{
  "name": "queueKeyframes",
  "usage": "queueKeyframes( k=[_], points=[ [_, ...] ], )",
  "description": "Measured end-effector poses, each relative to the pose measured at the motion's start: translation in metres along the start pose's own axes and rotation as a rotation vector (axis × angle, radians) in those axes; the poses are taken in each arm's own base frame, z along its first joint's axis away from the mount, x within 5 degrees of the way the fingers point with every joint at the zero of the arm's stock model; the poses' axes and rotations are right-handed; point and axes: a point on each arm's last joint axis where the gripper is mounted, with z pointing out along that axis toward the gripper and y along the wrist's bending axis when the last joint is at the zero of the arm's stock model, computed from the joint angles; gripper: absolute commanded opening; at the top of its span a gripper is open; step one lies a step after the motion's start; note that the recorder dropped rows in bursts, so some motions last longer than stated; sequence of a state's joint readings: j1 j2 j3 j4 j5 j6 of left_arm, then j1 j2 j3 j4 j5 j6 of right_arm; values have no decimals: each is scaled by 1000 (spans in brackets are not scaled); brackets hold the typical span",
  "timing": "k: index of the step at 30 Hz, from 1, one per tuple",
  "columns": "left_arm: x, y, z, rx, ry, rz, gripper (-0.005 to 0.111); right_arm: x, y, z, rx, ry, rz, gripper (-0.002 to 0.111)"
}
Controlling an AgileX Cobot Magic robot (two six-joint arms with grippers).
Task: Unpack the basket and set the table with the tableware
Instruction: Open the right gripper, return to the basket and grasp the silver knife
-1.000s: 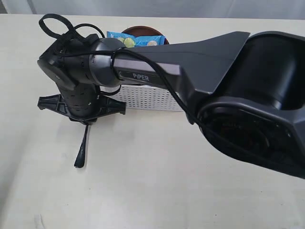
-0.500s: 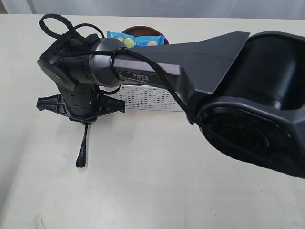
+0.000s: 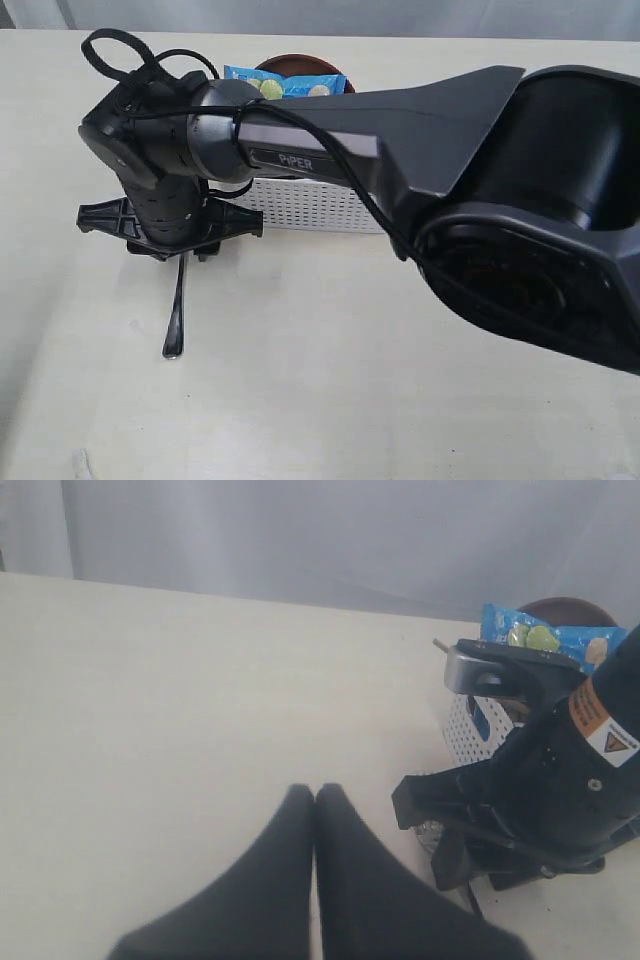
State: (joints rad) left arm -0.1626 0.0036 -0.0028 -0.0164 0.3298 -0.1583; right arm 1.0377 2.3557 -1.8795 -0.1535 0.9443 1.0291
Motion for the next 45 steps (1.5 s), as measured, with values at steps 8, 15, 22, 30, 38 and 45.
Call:
queueKeyframes(
  k=[8, 15, 22, 30, 38, 45],
  points=[
    [0, 0, 0, 0, 0, 0, 0, 0, 3, -15, -42, 19, -57, 46],
    [0, 0, 0, 0, 0, 0, 0, 8, 10, -108, -286, 84, -459, 46],
    [0, 0, 0, 0, 0, 0, 0, -48, -57, -184, -201, -116, -751, 46],
    [0, 0, 0, 0, 0, 0, 0, -99, -121, -149, -84, -35, -1046, 46],
    [0, 0, 0, 0, 0, 0, 0, -114, -139, -100, -68, 55, -1160, 46],
    [0, 0, 0, 0, 0, 0, 0, -109, -134, -69, -151, 123, -1278, 46]
  ],
)
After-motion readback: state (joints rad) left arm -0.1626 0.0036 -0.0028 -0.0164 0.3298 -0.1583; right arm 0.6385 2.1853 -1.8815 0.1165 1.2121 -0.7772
